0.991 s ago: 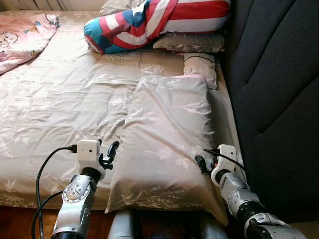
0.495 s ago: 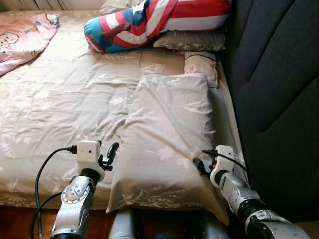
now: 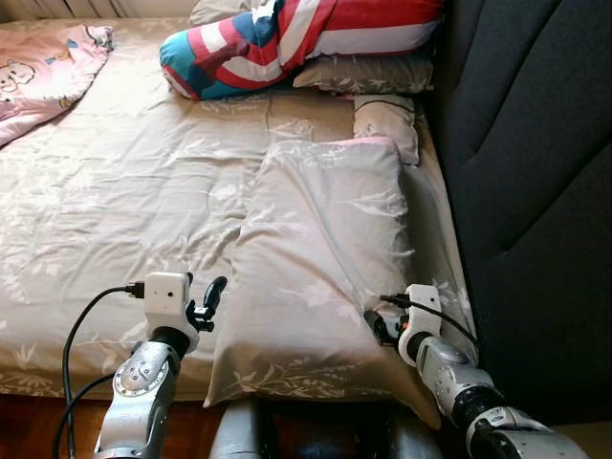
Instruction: Clean up the room
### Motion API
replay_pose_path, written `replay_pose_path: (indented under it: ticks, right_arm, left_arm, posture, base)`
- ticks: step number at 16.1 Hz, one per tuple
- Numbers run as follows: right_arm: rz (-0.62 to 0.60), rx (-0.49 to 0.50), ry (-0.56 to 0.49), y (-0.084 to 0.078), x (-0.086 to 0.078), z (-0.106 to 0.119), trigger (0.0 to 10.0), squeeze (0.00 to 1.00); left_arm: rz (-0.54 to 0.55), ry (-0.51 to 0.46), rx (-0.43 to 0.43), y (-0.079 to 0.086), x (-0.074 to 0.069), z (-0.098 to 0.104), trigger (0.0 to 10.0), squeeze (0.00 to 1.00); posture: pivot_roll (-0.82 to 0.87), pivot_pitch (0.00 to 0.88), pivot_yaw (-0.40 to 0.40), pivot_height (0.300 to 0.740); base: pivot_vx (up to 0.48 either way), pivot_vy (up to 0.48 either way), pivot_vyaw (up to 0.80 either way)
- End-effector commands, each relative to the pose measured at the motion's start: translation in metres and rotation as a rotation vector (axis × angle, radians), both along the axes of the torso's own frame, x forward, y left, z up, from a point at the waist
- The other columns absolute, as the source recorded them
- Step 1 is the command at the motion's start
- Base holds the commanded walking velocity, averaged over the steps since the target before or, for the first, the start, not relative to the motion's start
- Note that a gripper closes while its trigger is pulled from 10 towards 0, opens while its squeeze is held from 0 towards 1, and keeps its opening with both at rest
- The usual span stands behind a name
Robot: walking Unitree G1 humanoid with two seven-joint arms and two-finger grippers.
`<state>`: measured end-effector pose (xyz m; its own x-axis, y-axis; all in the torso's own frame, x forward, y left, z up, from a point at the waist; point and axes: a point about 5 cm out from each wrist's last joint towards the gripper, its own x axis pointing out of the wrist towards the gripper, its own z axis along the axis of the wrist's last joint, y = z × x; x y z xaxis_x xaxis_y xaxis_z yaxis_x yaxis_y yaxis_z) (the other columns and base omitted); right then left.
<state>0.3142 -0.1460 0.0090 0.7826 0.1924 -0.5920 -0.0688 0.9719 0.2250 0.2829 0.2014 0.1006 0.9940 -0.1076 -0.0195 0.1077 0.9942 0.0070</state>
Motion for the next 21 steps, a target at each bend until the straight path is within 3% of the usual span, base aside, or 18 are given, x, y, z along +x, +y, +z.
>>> replay_pose_path:
  ticks: [1, 2, 3, 13, 19, 21]
  right_arm:
    - [0.04, -0.017, 0.128, 0.009, -0.025, -0.026, 10.0, 0.0]
    - [0.044, -0.026, 0.131, 0.01, -0.026, -0.027, 1.7, 0.0]
    - [0.035, -0.018, 0.124, 0.012, -0.026, -0.027, 0.0, 0.0]
    - [0.061, -0.049, 0.111, 0.01, -0.026, -0.027, 0.0, 0.0]
    - [0.091, -0.062, 0.09, 0.007, -0.025, -0.025, 0.0, 0.0]
    - [0.108, -0.057, 0.083, 0.006, -0.025, -0.025, 0.0, 0.0]
  left_arm:
    - [0.005, 0.016, 0.004, 0.003, -0.004, -0.001, 10.0, 0.0]
    - [0.005, 0.016, 0.005, 0.004, -0.005, -0.001, 10.0, 0.0]
    - [0.004, 0.016, 0.003, 0.004, -0.006, 0.0, 10.0, 0.0]
    - [0.004, 0.03, -0.016, 0.0, -0.002, -0.001, 10.0, 0.0]
    - [0.0, 0.187, -0.086, 0.005, 0.028, -0.028, 10.0, 0.0]
    - [-0.027, 0.233, -0.036, 0.004, 0.034, -0.036, 10.0, 0.0]
  posture:
    - [0.14, 0.289, 0.053, 0.652]
    - [0.14, 0.293, 0.055, 0.652]
    - [0.14, 0.296, 0.058, 0.652]
    - [0.12, 0.307, 0.043, 0.652]
    - [0.09, 0.306, 0.0, 0.652]
    - [0.07, 0.312, -0.012, 0.652]
  base:
    - [0.0, 0.0, 0.0]
    - [0.0, 0.0, 0.0]
    - [0.0, 0.0, 0.0]
    - [0.0, 0.0, 0.0]
    - [0.0, 0.0, 0.0]
    - [0.0, 0.0, 0.0]
